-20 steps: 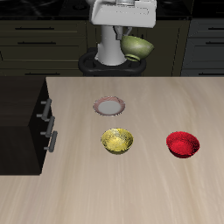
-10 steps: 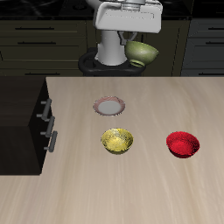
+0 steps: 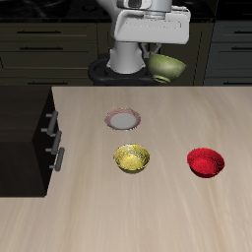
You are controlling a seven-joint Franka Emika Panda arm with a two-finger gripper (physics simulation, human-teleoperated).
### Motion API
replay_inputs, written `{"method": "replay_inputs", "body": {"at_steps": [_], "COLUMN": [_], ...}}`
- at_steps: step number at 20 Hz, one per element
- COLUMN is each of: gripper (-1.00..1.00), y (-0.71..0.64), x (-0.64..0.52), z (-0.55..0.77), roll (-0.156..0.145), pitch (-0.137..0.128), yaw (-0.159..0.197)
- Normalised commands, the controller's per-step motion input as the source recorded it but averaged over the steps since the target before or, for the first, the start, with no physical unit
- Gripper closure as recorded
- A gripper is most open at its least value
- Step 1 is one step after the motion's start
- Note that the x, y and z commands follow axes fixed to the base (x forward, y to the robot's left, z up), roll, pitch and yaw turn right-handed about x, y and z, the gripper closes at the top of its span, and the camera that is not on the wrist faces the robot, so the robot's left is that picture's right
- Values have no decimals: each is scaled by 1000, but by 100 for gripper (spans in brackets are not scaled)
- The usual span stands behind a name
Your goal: Place the green bowl on top of the wooden cabinet
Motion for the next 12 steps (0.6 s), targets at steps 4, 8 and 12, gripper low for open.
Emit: {"method": "replay_inputs", "body": {"at_steps": [4,8,12], "gripper": [100,100,100], "y": [102,90,108], "x": [165,25,-10], "z": [-8,48,-122], "roll": [1,8,23], "pitch": [5,-5,15], "yaw": [13,4,16]}}
